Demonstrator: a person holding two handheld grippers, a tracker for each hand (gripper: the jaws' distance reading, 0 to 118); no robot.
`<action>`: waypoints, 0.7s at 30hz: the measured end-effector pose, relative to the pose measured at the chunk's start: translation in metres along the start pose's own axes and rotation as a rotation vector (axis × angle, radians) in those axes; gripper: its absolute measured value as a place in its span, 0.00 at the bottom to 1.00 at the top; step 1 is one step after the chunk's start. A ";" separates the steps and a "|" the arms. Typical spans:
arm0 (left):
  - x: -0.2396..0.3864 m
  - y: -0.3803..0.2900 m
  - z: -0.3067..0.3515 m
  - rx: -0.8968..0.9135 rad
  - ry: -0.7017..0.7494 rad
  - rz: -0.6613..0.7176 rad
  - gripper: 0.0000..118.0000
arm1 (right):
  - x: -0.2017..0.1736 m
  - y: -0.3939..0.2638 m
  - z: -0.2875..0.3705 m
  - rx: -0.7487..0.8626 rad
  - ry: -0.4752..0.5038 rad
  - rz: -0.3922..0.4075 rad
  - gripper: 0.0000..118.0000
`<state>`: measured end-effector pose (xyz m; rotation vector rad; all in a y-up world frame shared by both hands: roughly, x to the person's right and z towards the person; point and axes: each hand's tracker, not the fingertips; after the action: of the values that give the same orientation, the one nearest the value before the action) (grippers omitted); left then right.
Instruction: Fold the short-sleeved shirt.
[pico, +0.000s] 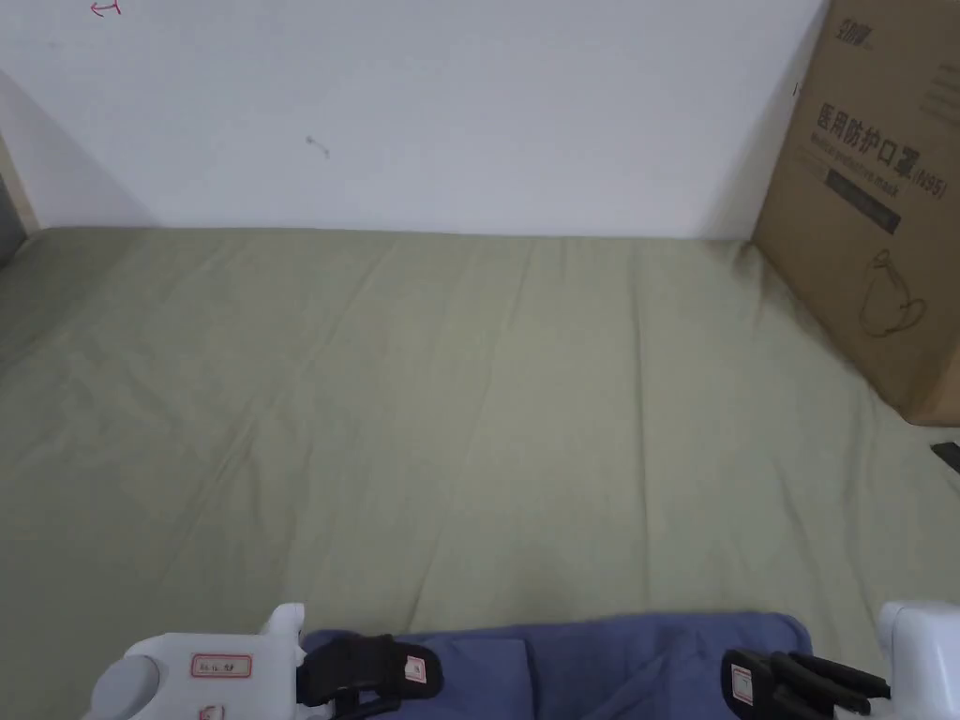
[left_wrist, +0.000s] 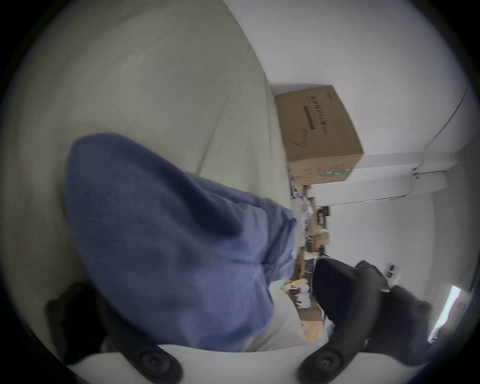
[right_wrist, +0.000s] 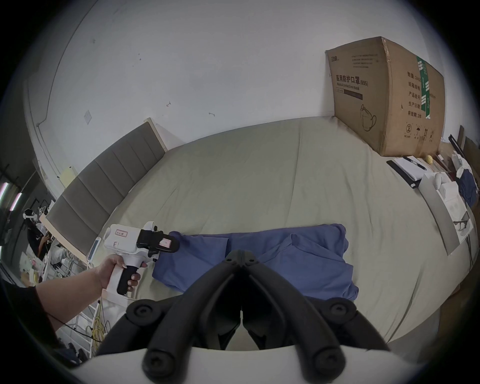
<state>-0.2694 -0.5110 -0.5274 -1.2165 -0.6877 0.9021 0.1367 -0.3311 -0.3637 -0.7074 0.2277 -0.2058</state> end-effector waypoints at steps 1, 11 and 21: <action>-0.005 0.002 0.006 0.031 0.084 -0.012 0.06 | 0.002 -0.001 0.001 0.000 -0.002 -0.002 0.00; 0.057 -0.014 0.062 0.154 0.641 -0.260 0.06 | 0.021 -0.012 0.017 0.021 0.005 -0.034 0.00; 0.148 -0.051 0.020 0.111 0.622 -0.282 0.06 | 0.048 -0.026 0.043 0.060 0.031 -0.101 0.00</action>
<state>-0.2026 -0.3770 -0.4762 -1.1786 -0.2887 0.2901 0.1912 -0.3362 -0.3208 -0.6566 0.2151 -0.3191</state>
